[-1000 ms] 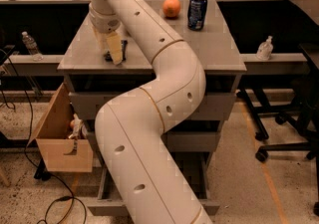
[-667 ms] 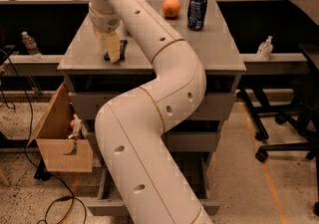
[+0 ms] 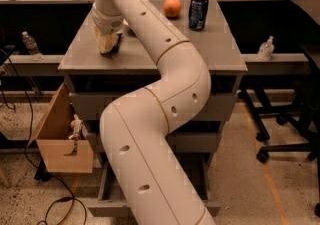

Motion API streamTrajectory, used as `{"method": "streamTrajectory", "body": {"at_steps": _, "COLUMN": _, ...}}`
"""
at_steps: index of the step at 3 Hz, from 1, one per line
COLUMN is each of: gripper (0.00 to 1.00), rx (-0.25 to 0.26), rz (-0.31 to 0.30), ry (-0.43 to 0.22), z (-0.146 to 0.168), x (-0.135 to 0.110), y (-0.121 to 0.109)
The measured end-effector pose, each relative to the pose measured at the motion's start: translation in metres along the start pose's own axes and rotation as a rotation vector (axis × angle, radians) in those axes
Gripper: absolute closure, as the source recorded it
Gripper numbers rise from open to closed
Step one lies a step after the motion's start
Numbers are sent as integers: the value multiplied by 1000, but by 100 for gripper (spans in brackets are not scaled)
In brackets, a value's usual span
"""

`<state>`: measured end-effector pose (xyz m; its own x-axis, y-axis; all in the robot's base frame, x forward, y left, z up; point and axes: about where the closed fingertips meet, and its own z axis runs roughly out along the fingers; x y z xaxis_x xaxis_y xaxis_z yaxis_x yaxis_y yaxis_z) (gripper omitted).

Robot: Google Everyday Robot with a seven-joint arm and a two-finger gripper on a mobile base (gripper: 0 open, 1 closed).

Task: Place rxbar blueberry into bottom drawer

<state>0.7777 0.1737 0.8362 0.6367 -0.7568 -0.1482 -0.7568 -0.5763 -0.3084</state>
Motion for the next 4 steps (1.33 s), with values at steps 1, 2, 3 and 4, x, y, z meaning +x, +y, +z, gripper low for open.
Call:
{"method": "streamTrajectory", "body": {"at_steps": 1, "gripper": 100, "rx": 4, "rz": 10, "ry": -11, "z": 1, "x": 3, "y": 1}}
{"method": "streamTrajectory", "body": {"at_steps": 2, "gripper": 100, "rx": 4, "rz": 11, "ry": -11, "z": 0, "x": 2, "y": 1}}
{"method": "streamTrajectory", "body": {"at_steps": 3, "gripper": 100, "rx": 67, "rz": 58, "ry": 23, "z": -34, "x": 14, "y": -3}}
{"method": "streamTrajectory", "body": {"at_steps": 4, "gripper": 100, "rx": 151, "rz": 99, "ry": 54, "z": -83, "x": 27, "y": -5}}
